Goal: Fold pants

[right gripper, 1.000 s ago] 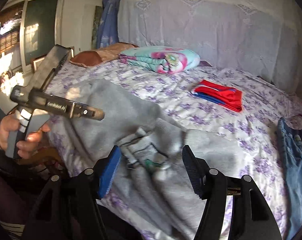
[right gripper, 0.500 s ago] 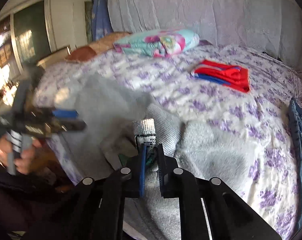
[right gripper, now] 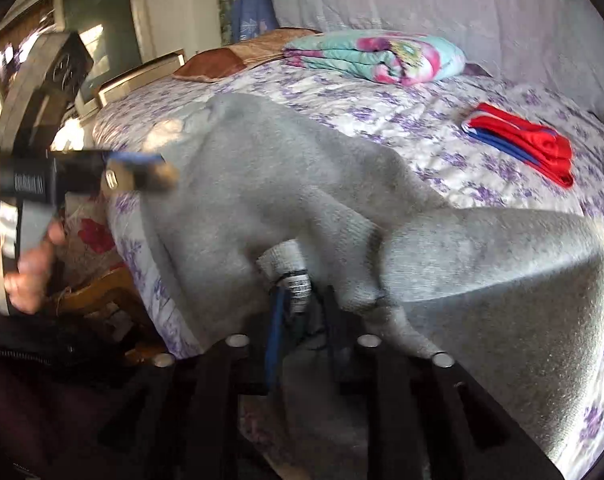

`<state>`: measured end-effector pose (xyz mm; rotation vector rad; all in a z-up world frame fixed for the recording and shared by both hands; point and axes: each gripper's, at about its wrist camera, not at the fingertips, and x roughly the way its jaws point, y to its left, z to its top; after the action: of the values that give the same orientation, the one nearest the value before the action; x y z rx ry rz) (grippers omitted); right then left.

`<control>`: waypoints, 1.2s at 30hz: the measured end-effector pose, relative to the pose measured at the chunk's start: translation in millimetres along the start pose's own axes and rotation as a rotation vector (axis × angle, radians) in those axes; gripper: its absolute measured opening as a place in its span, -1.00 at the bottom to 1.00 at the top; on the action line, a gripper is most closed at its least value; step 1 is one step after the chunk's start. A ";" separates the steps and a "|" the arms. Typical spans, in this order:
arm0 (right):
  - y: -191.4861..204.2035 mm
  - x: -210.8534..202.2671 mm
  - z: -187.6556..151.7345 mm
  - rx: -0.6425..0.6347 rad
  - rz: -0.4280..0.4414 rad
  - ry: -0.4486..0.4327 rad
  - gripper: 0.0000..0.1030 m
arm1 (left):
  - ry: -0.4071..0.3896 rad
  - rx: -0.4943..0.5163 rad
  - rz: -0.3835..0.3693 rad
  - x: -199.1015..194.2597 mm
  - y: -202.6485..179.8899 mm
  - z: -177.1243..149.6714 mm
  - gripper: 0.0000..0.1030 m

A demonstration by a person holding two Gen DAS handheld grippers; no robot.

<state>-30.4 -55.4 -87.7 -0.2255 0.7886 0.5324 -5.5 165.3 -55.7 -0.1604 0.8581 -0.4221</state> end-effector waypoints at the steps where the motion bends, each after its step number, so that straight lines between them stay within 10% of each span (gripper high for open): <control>1: 7.1 -2.4 -1.7 -0.024 -0.009 -0.011 -0.03 | -0.011 -0.035 -0.002 -9.6 11.4 -0.7 0.78; 3: 23.5 -13.7 -3.3 -0.076 -0.045 -0.044 0.26 | -0.022 -0.138 0.010 -26.9 45.0 -5.1 0.79; 8: 21.4 -65.1 -8.4 -0.028 -0.041 -0.144 0.26 | 0.024 -0.332 0.040 -29.4 105.1 -22.9 0.79; 12: -34.6 -135.8 -29.5 0.235 -0.139 -0.287 0.93 | 0.019 -0.291 0.006 -26.2 92.0 -23.4 0.79; 16: -103.0 -148.4 -68.6 0.474 -0.210 -0.228 0.93 | 0.009 -0.195 -0.085 -19.0 60.0 -10.8 0.79; 21: -160.5 -83.0 -84.3 0.692 0.135 -0.167 0.93 | 0.015 -0.056 -0.229 2.5 -5.2 4.0 0.79; 23: -155.1 -52.0 -65.7 0.629 0.200 -0.111 0.60 | 0.033 0.009 -0.294 19.3 -42.5 9.4 0.79; 26: -136.3 -22.4 -36.7 0.508 0.197 -0.034 -0.65 | 0.054 0.111 -0.268 57.4 -89.7 7.9 0.79; 36: -194.7 -85.2 47.2 0.383 0.046 -0.133 -0.68 | -0.022 0.019 -0.270 148.3 -146.1 56.0 0.92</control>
<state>52.8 -233.4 6.1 0.1808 0.7514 0.4248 79.6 -31.4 -78.6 -0.2644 0.8133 -0.6799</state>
